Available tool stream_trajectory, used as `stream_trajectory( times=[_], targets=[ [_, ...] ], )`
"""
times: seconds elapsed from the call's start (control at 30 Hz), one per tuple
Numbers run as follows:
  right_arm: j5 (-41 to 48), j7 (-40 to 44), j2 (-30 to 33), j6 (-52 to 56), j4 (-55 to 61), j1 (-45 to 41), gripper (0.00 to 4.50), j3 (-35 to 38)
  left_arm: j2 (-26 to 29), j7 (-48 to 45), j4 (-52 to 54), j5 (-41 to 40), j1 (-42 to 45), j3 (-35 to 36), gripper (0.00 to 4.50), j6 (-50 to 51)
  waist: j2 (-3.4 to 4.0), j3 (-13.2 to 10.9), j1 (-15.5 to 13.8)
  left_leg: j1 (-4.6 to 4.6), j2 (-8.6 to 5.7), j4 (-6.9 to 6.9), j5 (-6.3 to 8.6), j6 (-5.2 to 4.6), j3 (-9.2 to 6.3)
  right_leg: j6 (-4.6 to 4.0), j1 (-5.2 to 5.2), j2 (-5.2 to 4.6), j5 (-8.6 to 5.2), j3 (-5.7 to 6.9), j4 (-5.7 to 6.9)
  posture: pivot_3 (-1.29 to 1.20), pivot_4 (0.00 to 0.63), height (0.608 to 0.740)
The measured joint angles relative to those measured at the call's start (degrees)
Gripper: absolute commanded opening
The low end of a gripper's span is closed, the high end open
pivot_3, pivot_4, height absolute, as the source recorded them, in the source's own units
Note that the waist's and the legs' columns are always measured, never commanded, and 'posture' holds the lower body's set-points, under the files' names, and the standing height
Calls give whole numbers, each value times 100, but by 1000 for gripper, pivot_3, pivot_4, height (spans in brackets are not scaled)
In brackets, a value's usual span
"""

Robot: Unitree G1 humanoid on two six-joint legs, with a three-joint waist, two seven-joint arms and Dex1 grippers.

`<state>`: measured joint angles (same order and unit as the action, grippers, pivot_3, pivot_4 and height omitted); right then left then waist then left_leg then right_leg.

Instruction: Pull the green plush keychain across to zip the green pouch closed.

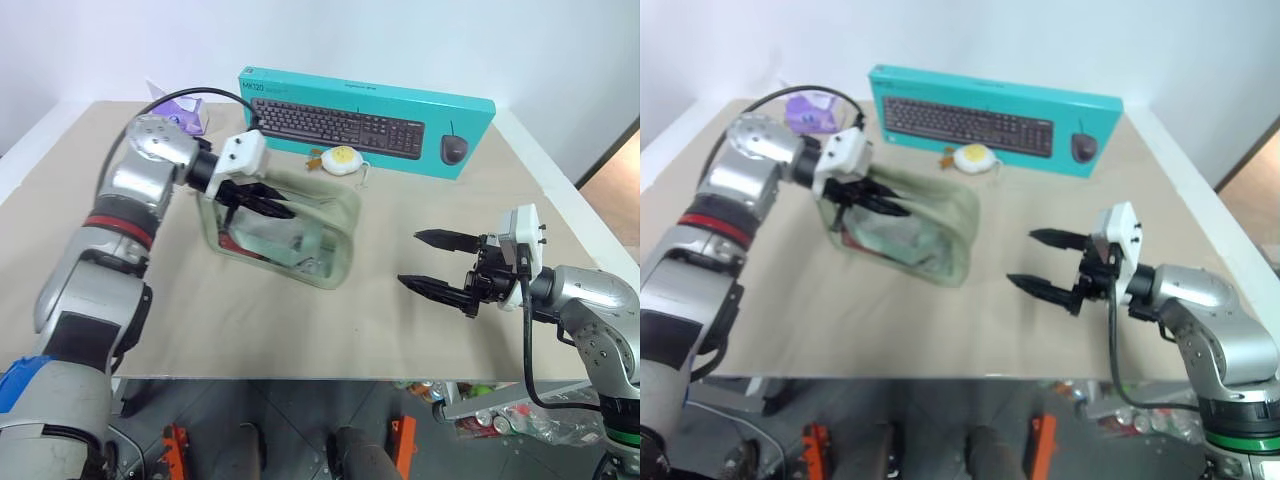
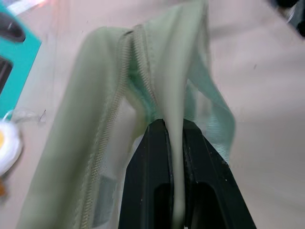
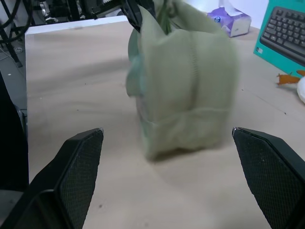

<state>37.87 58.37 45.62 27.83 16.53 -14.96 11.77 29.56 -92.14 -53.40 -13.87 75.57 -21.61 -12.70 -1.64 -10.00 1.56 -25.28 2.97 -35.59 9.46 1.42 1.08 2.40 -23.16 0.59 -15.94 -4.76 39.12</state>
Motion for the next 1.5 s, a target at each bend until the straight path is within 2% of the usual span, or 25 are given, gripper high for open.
stream_trajectory(
  times=[0.13, 0.57, 0.77, 0.97, 1.27, 1.3, 1.33, 1.4, 1.5],
  targets=[
    [-76, -39, -12, -99, -92, -37, 4500, 0, -488, 189, 9, 315, 285, 82, 9, 137, 0, 0, -8, -2, -1, 0, 0, -1, -5, -1, -3, 3, 1, 2, 0, 0, 150, 740],
    [-163, -342, -20, -210, -245, 70, 4500, 218, -1261, 879, -62, 1314, 445, 128, 9, 263, 3, 1, -41, 1, -8, -5, 1, -3, -17, 0, 10, 0, 0, 6, 2, 0, 150, 740],
    [-157, -415, -31, -195, -173, 198, 4500, 223, -1346, 1071, 2, 1470, 446, 182, 9, 522, 4, 2, -37, 2, -10, -5, 1, -3, -26, 2, 12, 2, -1, 9, 2, 0, 150, 740],
    [-154, -461, -32, -195, -170, 199, 4500, 222, -1295, 732, 511, 1432, 378, 237, 9, 939, 6, 3, -37, 2, -10, -4, 1, -3, -27, 1, 13, 1, 0, 9, 2, 0, 150, 740],
    [-160, -440, -59, -196, -170, 199, 4500, 207, -949, 240, 1485, 1167, 51, 337, 3123, 1823, 10, 3, -20, 4, -8, -4, 1, -3, -33, -1, 13, 4, 0, 14, 4, 0, 150, 740],
    [-160, -425, -59, -196, -170, 199, 4500, 207, -887, 256, 1530, 1158, 39, 350, 3298, 1857, 10, 3, -20, 5, -7, -4, 0, -4, -33, -1, 13, 4, 0, 14, 5, 0, 150, 740],
    [-161, -400, -59, -196, -171, 199, 4500, 207, -824, 286, 1556, 1152, 38, 366, 3784, 1909, 10, 3, -18, 6, -7, -4, 0, -4, -33, -1, 13, 5, 0, 14, 6, 0, 150, 740],
    [-162, -367, -59, -197, -171, 199, 4500, 207, -749, 295, 1591, 1104, 38, 430, 4479, 1977, 10, 3, -17, 6, -7, -5, 0, -4, -34, -1, 13, 5, 0, 14, 6, 0, 150, 740],
    [-164, -355, -59, -197, -173, 199, 4500, 207, -544, 286, 1683, 927, 28, 620, 4479, 2205, 10, 3, -11, 6, -6, -5, 0, -4, -33, -1, 13, 6, 0, 14, 7, 0, 150, 740]
  ],
)
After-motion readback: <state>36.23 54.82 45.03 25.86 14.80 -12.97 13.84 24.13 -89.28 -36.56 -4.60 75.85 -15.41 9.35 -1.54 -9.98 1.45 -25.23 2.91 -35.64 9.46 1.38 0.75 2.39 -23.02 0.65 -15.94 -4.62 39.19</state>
